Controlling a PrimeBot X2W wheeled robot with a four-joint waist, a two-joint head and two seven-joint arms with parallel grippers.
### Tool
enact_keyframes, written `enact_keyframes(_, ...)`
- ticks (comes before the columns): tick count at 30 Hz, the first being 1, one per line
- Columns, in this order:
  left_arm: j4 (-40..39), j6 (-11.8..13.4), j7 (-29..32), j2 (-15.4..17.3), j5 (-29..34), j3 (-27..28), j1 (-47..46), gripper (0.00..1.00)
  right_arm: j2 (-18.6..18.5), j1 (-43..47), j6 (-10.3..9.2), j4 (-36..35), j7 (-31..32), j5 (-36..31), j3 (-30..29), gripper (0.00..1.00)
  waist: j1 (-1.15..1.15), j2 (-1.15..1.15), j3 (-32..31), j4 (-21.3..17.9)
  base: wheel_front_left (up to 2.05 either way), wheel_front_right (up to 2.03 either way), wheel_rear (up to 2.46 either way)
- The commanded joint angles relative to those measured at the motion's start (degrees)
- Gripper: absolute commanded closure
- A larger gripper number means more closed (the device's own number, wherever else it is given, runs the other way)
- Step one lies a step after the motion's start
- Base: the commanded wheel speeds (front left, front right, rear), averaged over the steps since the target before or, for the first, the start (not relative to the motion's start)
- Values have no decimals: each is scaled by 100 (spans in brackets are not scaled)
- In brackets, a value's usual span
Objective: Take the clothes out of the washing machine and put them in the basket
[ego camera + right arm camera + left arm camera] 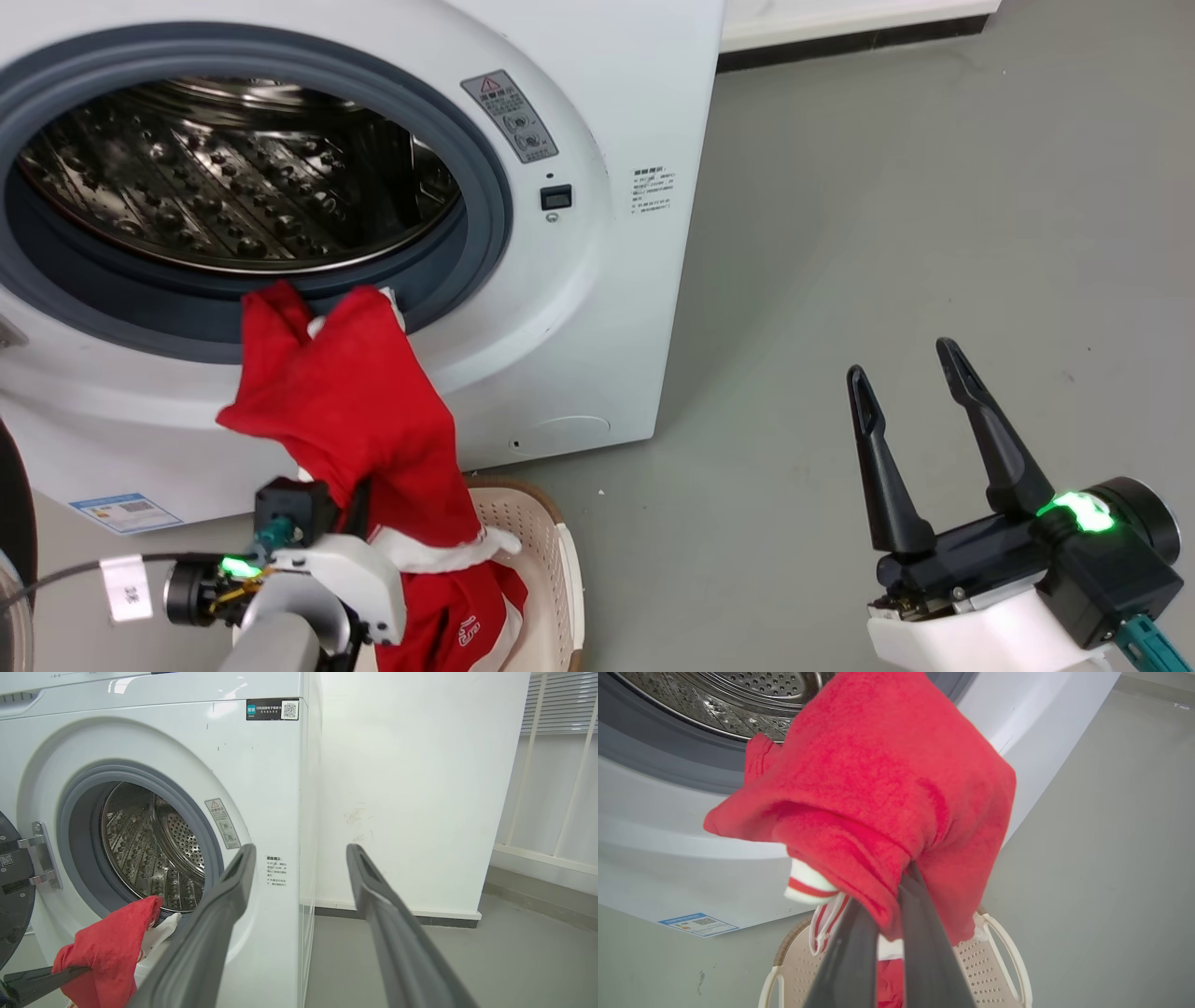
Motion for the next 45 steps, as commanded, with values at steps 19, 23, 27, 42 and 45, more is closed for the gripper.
enact_keyframes(19,-347,23,-43,-255,16,-83,1089,100,3,412,-2,101,-13,-24,15,0,1,0,-536,14,0,0,0)
enact_keyframes(23,-161,-32,-43,-253,-32,-47,1085,100,3,312,-2,68,-13,-34,26,0,1,0,-418,-60,0,0,0)
enact_keyframes(27,98,-76,-43,-240,-71,-32,901,100,3,193,-2,25,-13,-48,20,0,1,0,-183,-133,0,0,0)
enact_keyframes(42,1990,-384,4,-200,-161,-62,-238,100,3,-483,-2,-174,-13,39,93,0,1,0,1038,-415,0,0,0)
enact_keyframes(45,2371,-430,61,-201,-175,-96,-428,100,4,-621,-2,-215,-13,57,90,0,1,0,1269,-452,0,0,0)
